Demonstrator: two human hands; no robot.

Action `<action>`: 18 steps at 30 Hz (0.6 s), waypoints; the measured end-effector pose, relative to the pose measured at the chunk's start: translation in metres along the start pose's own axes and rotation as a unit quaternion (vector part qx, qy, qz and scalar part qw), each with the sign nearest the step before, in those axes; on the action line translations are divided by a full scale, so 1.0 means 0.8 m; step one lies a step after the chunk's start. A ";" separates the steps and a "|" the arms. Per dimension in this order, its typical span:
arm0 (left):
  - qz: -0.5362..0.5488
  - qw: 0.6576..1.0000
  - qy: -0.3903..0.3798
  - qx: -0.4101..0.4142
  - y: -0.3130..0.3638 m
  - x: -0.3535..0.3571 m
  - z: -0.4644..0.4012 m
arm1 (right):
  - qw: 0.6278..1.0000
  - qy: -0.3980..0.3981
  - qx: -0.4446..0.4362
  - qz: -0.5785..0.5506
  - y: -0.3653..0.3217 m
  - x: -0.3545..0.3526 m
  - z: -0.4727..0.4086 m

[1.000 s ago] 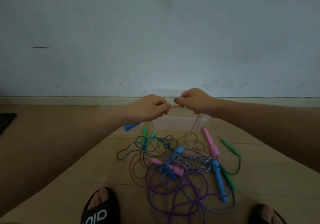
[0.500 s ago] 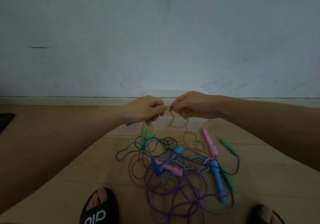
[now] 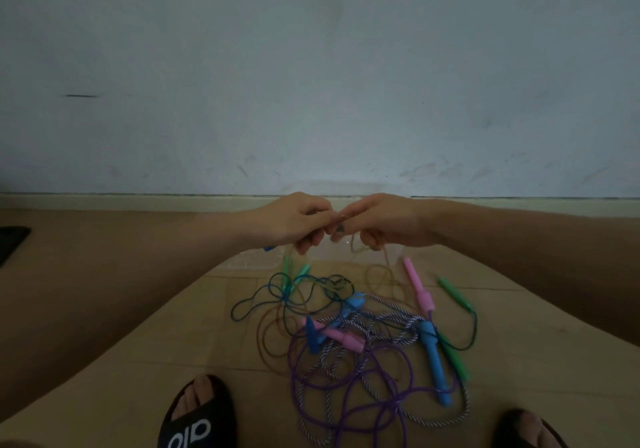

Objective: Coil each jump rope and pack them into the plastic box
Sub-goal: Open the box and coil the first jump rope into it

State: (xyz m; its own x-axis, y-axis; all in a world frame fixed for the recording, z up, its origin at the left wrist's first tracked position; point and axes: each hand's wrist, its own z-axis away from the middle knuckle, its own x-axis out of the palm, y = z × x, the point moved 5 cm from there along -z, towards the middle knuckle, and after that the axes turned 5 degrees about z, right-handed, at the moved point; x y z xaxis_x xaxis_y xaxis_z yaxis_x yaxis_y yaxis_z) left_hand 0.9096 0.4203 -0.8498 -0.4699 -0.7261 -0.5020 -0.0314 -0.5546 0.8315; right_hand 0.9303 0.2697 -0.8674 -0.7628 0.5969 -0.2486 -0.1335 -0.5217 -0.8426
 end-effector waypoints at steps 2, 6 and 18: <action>-0.007 1.000 -0.003 0.002 -0.001 -0.001 0.000 | 1.000 0.015 -0.006 0.002 0.000 0.001 -0.003; -0.053 0.998 -0.017 0.000 -0.011 -0.011 0.006 | 0.997 0.026 -0.005 0.072 0.009 -0.020 0.003; -0.070 0.997 -0.016 -0.014 -0.016 -0.011 0.010 | 0.856 0.028 0.109 0.504 0.051 -0.048 0.015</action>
State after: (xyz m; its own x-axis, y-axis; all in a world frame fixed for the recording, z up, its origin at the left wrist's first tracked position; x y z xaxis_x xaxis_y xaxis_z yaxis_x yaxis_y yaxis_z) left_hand 0.9068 0.4370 -0.8545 -0.4910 -0.6277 -0.6040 -0.0747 -0.6605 0.7471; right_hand 0.9466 0.2184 -0.8866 -0.5287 -0.1987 -0.8252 0.4548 -0.8872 -0.0778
